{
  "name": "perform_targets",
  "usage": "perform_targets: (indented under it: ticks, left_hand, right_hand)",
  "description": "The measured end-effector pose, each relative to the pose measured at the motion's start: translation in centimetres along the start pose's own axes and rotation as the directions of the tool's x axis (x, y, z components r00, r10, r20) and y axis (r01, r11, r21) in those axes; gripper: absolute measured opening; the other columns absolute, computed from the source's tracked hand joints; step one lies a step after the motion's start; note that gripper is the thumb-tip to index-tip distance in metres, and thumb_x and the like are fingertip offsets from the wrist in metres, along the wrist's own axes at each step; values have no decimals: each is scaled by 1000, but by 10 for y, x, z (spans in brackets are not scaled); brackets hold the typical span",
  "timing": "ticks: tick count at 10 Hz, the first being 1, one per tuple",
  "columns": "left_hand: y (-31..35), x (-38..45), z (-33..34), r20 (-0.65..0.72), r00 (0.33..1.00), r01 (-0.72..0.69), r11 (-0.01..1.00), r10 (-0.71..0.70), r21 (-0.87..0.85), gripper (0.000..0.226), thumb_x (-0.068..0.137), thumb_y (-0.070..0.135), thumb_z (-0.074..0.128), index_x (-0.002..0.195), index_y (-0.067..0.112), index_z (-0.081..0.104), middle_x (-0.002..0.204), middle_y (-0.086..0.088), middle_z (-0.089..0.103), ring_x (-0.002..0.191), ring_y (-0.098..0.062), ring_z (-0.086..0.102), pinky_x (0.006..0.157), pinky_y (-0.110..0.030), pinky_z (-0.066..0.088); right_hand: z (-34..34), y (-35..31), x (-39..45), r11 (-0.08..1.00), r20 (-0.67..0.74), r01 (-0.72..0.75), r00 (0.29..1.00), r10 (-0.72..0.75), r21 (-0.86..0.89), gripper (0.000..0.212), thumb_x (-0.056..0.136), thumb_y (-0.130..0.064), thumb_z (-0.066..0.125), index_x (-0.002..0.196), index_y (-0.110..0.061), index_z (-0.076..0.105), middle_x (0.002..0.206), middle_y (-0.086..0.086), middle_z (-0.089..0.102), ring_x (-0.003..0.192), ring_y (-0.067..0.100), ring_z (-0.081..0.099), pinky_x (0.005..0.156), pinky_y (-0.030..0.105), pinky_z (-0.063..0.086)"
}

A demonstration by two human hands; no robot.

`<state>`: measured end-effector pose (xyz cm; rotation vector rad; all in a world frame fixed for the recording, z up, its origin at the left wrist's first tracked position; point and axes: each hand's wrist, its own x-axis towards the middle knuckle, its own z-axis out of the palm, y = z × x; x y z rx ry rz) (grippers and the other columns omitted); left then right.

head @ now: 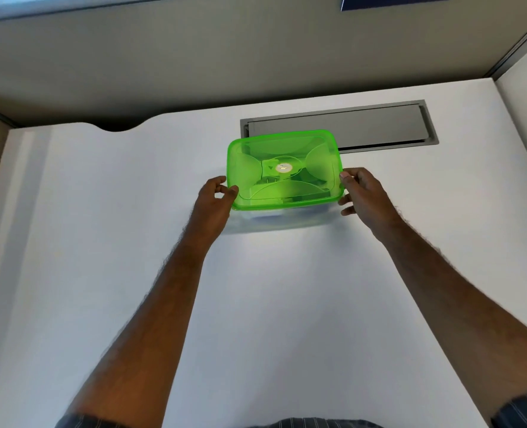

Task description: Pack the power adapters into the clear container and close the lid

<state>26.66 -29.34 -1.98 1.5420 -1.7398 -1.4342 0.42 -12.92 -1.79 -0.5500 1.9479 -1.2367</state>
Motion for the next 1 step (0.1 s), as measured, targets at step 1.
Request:
perform_targets:
  ticks: [1]
  left_hand:
    - [-11,-17,1,-20,1000,3,1000,-3,21,41,97,34,62,136,21,55,113,5,61,92,-18,61,91,-51,57]
  right_hand:
    - [0,7,-17,999,-12,-41,999,41,35,32,105,-41,44,118,-14,55,100,2,59,69,17,60,56,31,52]
